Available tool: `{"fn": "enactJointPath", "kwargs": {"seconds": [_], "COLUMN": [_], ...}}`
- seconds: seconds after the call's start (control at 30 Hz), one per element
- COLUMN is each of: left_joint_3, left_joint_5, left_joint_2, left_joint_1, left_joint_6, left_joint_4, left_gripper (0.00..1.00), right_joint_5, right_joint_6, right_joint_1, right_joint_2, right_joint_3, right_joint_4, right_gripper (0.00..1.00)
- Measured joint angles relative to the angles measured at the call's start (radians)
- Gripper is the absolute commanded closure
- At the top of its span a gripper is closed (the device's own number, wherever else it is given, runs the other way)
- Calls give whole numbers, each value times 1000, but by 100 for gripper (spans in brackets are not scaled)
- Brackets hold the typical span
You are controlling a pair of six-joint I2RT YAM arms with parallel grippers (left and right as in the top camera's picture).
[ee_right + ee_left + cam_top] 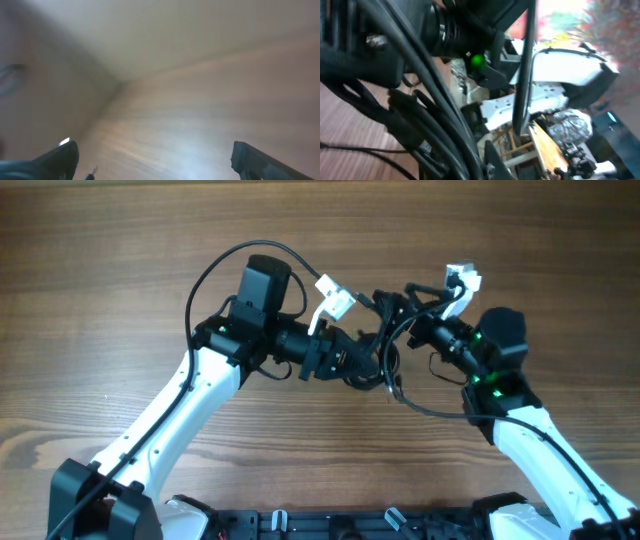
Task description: Untangle cables
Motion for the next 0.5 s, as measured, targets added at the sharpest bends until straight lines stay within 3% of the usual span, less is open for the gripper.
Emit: {"fn": "enactJointPath", "kwargs": {"seconds": [0.17, 0.23, 0.33, 0.43, 0.5], "left_joint_3": [0, 0, 0, 0, 0], "left_joint_5": [-71, 7, 26, -126, -235], "left_joint_2": [9, 5, 2, -1, -3], "left_joint_1": [0, 2, 25, 59, 60], "left_joint_6": [-6, -6, -6, -6, -6], "left_joint_4": [22, -2, -12, -20, -68], "left_gripper": [96, 96, 96, 90, 92], "right_joint_5": [101, 214, 243, 97, 20], "right_joint_6": [106, 187, 275, 269, 238], "right_joint_1": [-99, -237, -326, -330, -329], "right_joint_2": [1, 14, 22, 23, 24], "right_joint_3": [1, 1, 1, 4, 12], "right_joint_4": [-134, -140, -143, -217, -402], "right_gripper": [1, 1, 0, 0, 0]}}
